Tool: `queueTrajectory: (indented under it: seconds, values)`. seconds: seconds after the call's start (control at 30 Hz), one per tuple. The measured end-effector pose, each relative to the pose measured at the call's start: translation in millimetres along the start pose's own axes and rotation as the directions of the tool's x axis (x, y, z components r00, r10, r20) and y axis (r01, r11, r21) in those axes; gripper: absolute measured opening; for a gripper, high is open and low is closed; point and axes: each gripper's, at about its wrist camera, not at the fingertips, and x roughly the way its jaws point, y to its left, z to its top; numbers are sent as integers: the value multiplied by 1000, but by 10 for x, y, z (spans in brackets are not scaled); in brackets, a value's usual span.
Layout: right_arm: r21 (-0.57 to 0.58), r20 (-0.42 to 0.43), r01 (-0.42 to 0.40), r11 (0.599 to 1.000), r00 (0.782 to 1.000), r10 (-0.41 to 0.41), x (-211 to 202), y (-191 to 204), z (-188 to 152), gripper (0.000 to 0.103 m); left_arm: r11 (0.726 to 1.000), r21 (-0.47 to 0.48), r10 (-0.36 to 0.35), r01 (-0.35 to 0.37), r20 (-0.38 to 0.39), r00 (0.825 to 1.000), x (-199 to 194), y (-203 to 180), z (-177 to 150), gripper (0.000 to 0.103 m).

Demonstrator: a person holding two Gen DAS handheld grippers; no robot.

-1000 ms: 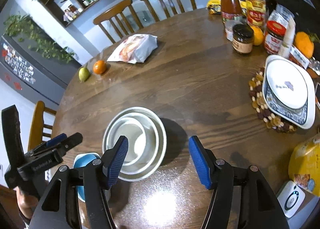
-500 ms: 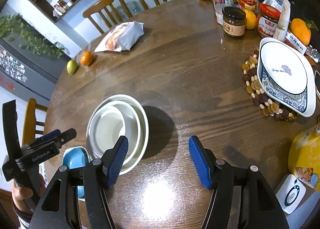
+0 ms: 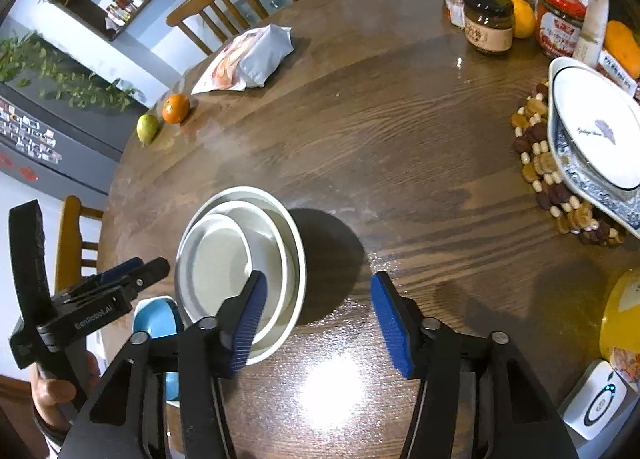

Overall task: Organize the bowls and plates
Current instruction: 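Move both grippers to the large white bowl's rim and close them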

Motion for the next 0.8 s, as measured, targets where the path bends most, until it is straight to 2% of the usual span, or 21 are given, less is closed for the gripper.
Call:
queueTrajectory:
  seconds: [0.43,0.57,0.8]
  values:
    - [-12,-41,6,1000,999,-6,160,-30,-5,39,1000,-16,-14,14,-32,999,104,34,20,56]
    - [-18,-51,17,1000,999,-18,208,-16,10,38,1000,-10,-12,12,-39,999,136,19,31,55]
    - [-25,-67,33,999,997,-34,262,5,32,34,1000,22,-8,9,-56,998,184,-45,22,49]
